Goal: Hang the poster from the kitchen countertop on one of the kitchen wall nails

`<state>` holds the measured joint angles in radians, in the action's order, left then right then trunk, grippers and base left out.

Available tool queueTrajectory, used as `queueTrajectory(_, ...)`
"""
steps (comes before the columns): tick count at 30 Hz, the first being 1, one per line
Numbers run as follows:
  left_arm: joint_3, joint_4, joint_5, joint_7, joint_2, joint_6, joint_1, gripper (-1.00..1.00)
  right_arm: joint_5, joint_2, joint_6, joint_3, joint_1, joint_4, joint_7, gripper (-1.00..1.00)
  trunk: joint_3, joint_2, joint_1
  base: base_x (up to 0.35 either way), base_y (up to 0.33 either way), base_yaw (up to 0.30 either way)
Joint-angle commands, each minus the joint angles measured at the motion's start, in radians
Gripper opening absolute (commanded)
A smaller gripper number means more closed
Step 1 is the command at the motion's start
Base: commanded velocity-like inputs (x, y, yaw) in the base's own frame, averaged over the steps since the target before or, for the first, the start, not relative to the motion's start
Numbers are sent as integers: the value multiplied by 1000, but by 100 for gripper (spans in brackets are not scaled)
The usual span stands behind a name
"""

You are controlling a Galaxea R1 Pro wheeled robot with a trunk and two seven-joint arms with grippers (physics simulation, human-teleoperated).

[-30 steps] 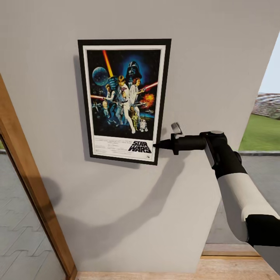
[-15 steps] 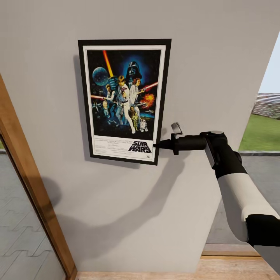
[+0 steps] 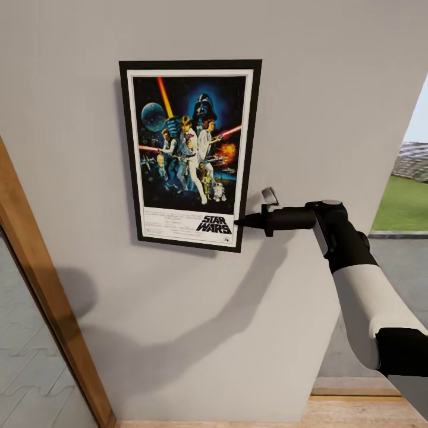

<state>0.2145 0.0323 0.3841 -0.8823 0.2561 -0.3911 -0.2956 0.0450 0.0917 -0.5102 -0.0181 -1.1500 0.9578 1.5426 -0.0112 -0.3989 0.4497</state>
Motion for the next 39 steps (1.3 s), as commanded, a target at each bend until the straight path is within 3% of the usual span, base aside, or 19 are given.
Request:
queueTrajectory(1,8,-1,-7,-3,0,-5,0,100,4,0,-13,0,0,1,5,-100,0,-1,0,22,0,0)
queueTrajectory(39,8,-2,-7,-3,1,-5,0,100,3,0,-12,1,0,-23,5,-100,0,-1,0,40,0,0)
